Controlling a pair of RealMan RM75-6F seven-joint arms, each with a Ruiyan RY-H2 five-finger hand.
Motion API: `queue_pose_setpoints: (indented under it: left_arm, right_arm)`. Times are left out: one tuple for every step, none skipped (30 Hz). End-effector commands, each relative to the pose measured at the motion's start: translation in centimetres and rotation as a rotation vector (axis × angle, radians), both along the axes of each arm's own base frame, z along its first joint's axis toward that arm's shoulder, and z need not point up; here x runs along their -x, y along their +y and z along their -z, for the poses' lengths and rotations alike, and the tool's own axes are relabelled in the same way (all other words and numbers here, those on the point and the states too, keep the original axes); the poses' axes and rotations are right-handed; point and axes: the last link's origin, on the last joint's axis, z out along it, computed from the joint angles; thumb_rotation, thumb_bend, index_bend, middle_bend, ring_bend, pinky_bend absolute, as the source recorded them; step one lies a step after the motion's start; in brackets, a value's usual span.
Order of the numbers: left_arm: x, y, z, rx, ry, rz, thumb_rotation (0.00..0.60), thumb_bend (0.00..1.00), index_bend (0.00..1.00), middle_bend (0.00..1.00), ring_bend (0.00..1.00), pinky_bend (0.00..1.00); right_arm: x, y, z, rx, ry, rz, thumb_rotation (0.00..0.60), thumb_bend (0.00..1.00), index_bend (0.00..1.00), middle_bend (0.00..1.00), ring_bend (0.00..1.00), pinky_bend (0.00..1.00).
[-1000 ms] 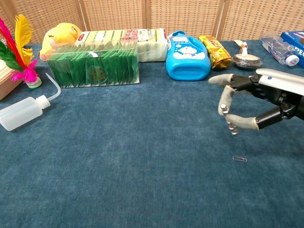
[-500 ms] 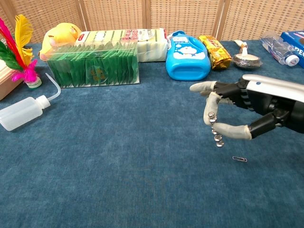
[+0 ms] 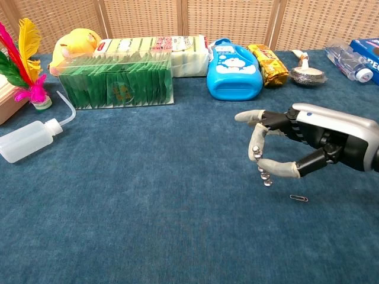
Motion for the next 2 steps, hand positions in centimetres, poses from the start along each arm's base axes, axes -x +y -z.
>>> queue_pose_setpoints:
  left_arm:
    - [-0.02, -0.01, 0.0, 0.001, -0.001, 0.001, 0.6, 0.41, 0.0, 0.0, 0.0, 0.0]
    - [-0.02, -0.02, -0.01, 0.001, -0.001, 0.001, 0.6, 0.41, 0.0, 0.0, 0.0, 0.0]
  right_arm:
    - [0.14, -0.09, -0.07, 0.005, 0.006, 0.002, 0.6, 0.55, 0.62, 0.0, 0.0, 0.0]
    - [0.18, -0.09, -0.13, 0.006, 0.007, 0.004, 0.6, 0.55, 0.62, 0.0, 0.0, 0.0]
